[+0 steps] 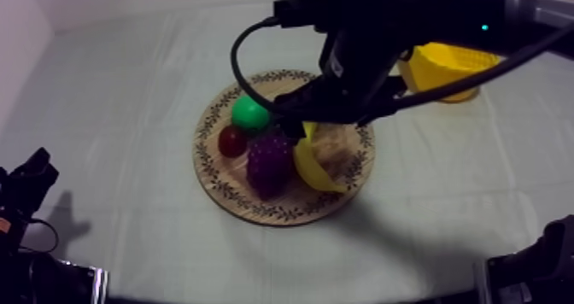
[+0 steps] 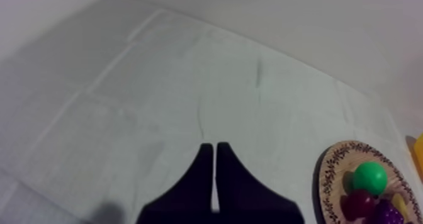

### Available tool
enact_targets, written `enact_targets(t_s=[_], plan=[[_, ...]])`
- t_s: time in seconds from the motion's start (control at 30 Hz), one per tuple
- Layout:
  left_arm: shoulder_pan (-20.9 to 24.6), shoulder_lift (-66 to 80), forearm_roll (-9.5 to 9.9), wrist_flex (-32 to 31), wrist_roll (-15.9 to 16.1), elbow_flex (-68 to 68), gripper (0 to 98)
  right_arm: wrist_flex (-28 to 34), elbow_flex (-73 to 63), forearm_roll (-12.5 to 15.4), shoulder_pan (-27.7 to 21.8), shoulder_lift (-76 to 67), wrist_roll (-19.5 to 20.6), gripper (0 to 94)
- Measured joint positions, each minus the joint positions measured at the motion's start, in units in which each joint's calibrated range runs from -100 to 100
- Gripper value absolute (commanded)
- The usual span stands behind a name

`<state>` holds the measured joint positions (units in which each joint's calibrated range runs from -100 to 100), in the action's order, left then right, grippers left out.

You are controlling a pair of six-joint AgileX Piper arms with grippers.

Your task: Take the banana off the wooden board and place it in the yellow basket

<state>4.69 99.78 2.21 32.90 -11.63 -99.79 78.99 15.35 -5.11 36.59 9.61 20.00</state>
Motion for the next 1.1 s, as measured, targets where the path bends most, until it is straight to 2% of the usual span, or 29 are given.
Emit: enact_targets(t_s=[0.2, 1.1], plan=[[0.0, 0.0, 0.0, 0.0, 0.0, 0.0, 0.1, -2.7, -0.4, 0.3, -0.6, 4.0, -0.2, 69.8], [0.0, 0.0, 0.0, 0.0, 0.0, 0.0, 0.1, -7.7, -3.0, -0.2, -1.4, 16.6, -0.5, 66.9]])
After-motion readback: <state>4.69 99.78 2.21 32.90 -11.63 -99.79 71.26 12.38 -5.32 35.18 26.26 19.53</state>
